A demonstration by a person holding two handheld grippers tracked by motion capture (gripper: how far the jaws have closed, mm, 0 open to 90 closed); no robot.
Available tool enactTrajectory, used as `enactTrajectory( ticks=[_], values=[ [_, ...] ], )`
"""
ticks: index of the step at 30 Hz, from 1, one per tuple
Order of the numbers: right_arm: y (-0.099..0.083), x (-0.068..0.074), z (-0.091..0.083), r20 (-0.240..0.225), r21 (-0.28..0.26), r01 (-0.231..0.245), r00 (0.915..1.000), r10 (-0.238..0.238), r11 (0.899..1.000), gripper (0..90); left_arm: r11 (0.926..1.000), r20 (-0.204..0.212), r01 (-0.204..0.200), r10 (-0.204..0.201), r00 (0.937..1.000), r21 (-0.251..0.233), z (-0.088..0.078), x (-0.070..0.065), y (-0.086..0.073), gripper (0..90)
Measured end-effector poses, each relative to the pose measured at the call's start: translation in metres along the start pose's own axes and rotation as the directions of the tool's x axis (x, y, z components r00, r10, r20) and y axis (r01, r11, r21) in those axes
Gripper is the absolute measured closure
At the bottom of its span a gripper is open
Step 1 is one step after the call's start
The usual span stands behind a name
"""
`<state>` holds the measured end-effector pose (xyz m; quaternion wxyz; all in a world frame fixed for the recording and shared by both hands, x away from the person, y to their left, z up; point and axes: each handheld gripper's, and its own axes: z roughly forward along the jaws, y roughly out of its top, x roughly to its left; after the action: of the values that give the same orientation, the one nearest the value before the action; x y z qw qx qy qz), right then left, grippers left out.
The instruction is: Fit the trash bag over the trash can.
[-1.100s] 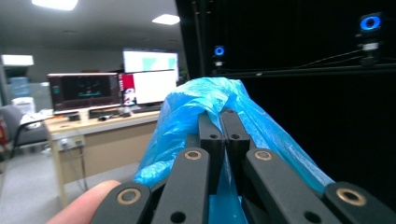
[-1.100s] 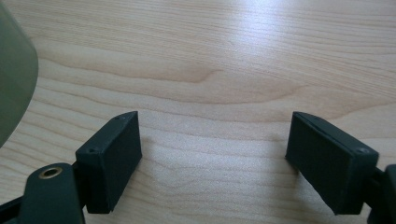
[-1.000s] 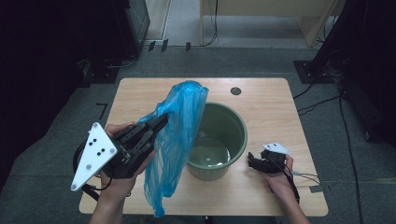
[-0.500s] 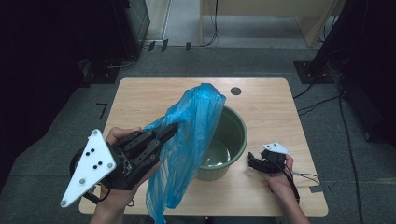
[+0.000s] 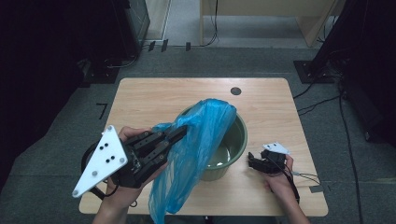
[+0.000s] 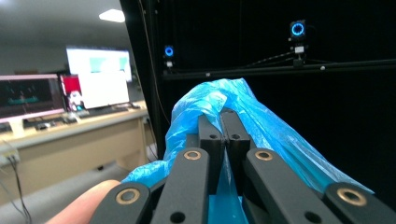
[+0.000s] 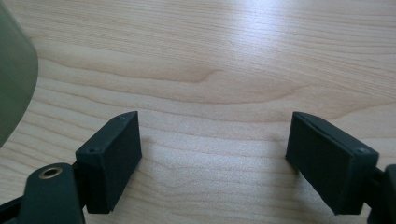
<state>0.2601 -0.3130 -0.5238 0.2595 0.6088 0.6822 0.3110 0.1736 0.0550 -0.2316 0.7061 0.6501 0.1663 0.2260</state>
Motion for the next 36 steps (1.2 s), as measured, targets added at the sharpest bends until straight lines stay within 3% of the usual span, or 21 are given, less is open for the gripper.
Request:
enactTrajectory(
  ticks=[4,8,15,25,27,29,33,36],
  values=[
    [0.0,0.0,0.0,0.0,0.0,-0.001,1.0,0.001,1.0,17.9,0.9986,-0.008,0.029,-0.029,0.9996,0.044,0.007,0.009,-0.013,89.2],
    [0.0,0.0,0.0,0.0,0.001,-0.001,1.0,0.001,1.0,17.8,0.994,0.003,0.087,-0.087,0.9962,0.067,0.012,0.016,-0.025,89.2],
    [0.0,0.0,0.0,0.0,0.0,-0.001,1.0,0.001,1.0,17.9,0.9878,-0.031,0.1,-0.097,0.9949,0.12,0.021,0.024,-0.045,87.8],
    [0.0,0.001,-0.001,0.01,-0.002,0.007,0.9999,-0.007,1.0,18.4,0.9702,-0.078,0.151,-0.138,0.9873,0.189,0.036,0.039,-0.076,85.1],
    [-0.001,0.004,-0.002,0.026,-0.014,0.027,0.9993,-0.027,1.0,23.9,0.967,-0.087,0.161,-0.146,0.9854,0.198,0.038,0.042,-0.082,85.3],
    [0.0,0.006,-0.005,0.076,-0.033,0.058,0.9956,-0.055,0.998,31.1,0.9643,-0.099,0.168,-0.151,0.9837,0.205,0.041,0.044,-0.087,85.5],
    [0.006,0.004,-0.015,0.091,-0.104,0.007,0.9958,0.002,0.995,32.8,0.9593,-0.11,0.188,-0.168,0.9797,0.211,0.047,0.051,-0.096,87.4],
    [0.013,0.006,-0.03,0.091,-0.184,0.017,0.9958,0.0,0.983,35.8,0.9566,-0.131,0.197,-0.171,0.9764,0.215,0.05,0.055,-0.1,87.7]
  ],
)
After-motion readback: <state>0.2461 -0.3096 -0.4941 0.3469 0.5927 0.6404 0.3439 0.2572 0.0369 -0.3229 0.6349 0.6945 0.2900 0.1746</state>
